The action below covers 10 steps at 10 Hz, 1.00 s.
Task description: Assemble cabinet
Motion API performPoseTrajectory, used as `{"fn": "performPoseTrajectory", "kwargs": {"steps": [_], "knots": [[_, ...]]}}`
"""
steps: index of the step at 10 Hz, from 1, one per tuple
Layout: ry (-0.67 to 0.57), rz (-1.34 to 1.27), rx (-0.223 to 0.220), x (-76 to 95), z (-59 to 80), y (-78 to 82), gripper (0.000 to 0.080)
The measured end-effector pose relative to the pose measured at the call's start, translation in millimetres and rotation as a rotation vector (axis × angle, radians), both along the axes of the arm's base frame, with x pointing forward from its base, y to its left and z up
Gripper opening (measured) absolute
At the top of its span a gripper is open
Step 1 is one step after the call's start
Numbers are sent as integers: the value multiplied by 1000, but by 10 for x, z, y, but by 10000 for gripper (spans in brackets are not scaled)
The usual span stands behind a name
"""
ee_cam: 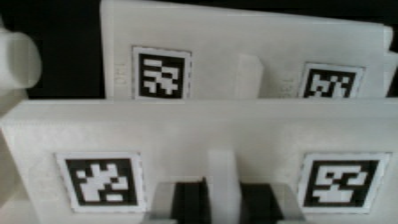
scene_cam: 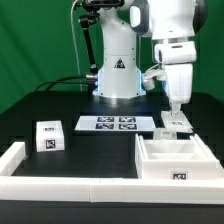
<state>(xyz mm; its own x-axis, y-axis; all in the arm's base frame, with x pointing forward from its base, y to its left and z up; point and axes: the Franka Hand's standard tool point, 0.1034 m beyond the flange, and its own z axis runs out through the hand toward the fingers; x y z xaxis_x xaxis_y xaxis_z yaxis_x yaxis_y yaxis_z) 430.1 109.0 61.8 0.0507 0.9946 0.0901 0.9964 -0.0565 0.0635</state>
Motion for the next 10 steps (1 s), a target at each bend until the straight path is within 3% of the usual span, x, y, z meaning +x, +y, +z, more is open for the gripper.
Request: {"fn": "performPoseTrajectory", "kwargs": {"steps": [3,6,10], "knots": [[1,-3,0,15,0,-11,68],[-12,-20,2,240,33,-76,68],[1,-29,4,207,-13,-62,68]]}}
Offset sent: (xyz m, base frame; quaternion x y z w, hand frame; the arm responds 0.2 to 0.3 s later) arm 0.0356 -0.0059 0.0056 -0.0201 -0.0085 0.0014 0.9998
